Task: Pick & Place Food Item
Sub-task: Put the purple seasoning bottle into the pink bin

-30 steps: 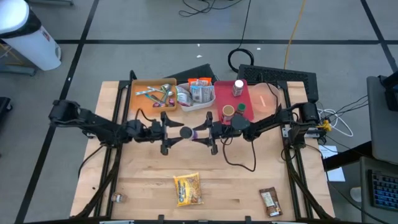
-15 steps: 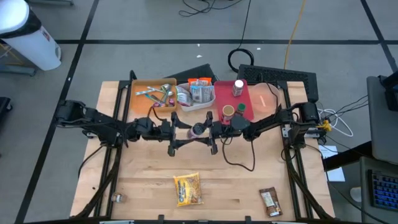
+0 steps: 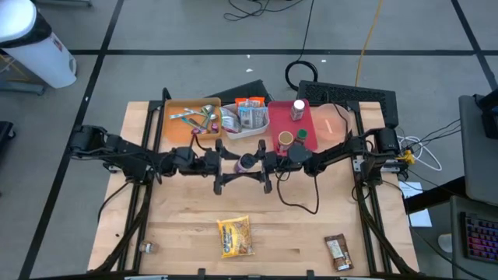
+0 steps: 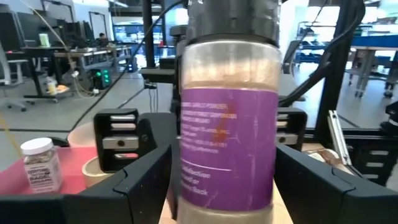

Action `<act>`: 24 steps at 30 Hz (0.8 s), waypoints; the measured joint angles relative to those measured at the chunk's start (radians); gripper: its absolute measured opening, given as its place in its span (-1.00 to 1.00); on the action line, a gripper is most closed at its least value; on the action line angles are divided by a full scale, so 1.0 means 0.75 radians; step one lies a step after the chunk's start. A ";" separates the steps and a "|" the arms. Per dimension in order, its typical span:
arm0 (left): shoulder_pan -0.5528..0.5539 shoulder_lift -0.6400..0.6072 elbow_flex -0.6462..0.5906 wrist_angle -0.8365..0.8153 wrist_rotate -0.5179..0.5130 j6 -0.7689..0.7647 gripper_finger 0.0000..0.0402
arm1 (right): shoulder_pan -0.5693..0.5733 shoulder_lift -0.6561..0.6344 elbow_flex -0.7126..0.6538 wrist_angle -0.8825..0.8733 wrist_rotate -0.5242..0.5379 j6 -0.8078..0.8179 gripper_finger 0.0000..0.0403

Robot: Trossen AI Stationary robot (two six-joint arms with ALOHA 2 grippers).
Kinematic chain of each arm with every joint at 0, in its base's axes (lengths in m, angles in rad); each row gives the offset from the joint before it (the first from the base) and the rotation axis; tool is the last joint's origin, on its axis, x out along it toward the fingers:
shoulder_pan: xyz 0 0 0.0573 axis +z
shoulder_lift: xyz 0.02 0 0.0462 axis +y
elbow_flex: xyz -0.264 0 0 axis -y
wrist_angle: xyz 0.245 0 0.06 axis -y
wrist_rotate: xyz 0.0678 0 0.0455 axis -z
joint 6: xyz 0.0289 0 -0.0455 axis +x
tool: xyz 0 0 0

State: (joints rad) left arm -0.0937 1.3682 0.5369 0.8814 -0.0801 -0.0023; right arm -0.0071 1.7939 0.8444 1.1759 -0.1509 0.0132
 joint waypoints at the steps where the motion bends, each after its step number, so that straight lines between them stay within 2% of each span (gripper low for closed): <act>1: 0.000 0.000 0.000 0.002 -0.006 0.000 0.36 | 0.000 0.000 0.000 0.001 0.000 -0.001 -0.19; 11: 0.000 -0.001 0.000 0.001 -0.010 0.001 0.34 | 0.000 0.000 0.000 -0.010 -0.003 -0.008 -0.17; 19: -0.001 -0.001 0.000 0.001 -0.009 -0.003 -0.03 | 0.000 0.000 0.000 -0.008 -0.003 -0.010 -0.17; 24: -0.001 -0.002 0.000 -0.001 -0.010 0.003 -0.09 | 0.000 0.000 0.000 -0.008 -0.006 -0.031 -0.16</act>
State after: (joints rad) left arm -0.0940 1.3670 0.5369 0.8809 -0.0872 -0.0004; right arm -0.0071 1.7939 0.8440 1.1697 -0.1555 -0.0102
